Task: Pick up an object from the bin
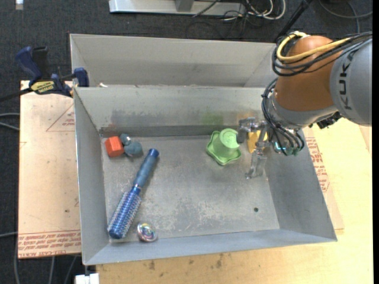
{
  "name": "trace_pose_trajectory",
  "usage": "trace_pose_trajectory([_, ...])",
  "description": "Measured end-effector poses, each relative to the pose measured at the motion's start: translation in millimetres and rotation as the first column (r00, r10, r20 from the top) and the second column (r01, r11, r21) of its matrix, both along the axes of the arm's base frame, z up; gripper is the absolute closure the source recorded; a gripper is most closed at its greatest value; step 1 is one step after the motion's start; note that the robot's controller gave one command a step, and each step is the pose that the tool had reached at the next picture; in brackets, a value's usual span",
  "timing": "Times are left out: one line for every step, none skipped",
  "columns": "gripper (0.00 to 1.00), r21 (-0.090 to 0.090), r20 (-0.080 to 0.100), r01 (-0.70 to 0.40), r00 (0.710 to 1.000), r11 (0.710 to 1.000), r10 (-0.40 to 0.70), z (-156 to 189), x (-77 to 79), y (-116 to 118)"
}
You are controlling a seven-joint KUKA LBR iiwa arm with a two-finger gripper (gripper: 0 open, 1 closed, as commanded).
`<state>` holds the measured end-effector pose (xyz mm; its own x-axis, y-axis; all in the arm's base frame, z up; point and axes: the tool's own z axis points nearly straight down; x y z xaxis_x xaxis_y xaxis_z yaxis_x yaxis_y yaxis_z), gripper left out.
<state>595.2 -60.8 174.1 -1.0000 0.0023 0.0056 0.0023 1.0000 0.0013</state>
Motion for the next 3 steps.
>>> trace_pose_trajectory([0.00, 0.001, 0.006, 0.252, 0.968, 0.968, -0.252, -56, 27.3, 7])
trace_pose_trajectory([0.00, 0.001, 0.012, 0.260, 0.965, 0.966, -0.260, -50, 45.3, 9])
trace_pose_trajectory([0.00, 0.002, 0.032, 0.142, 0.989, 0.990, -0.142, -77, 50.0, 24])
